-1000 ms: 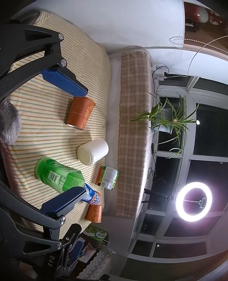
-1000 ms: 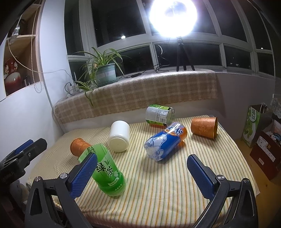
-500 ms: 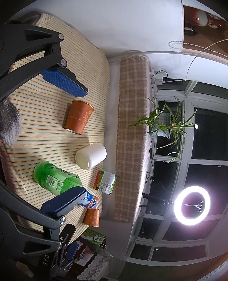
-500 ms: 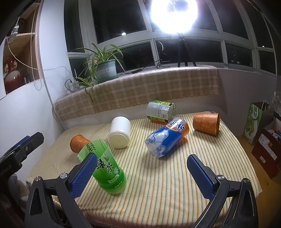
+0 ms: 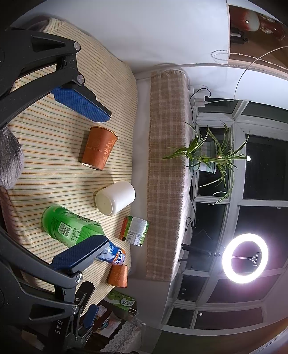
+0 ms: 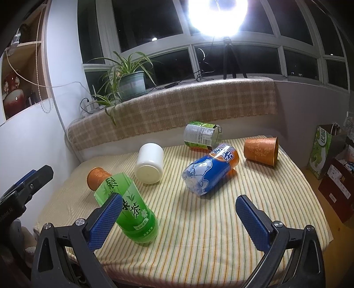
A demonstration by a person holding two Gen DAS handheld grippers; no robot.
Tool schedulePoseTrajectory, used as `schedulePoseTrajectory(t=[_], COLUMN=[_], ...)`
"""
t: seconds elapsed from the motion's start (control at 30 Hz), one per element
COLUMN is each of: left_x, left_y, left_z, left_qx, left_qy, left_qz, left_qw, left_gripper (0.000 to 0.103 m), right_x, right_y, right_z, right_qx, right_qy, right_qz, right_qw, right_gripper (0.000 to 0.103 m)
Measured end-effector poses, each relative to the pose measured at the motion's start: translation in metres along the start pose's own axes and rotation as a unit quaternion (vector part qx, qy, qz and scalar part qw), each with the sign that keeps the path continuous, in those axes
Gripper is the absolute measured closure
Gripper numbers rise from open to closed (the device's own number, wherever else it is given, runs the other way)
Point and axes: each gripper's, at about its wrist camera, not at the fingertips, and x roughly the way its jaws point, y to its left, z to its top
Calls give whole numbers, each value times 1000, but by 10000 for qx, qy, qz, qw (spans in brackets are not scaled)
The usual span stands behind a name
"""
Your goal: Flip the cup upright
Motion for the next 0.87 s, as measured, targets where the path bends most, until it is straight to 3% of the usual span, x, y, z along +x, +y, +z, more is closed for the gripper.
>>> schedulePoseTrajectory(t=[0.87], left_x=[2], left_y=[4], left_z=[0], left_qx=[3], left_qy=[10], left_qz=[22], left_qw=[10000], left_gripper=[0], right_x=[7], right_y=[-2], right_z=[-4], right_qx=[53], right_qy=[126], right_qz=[9], right_qw=[9999], right_gripper=[0])
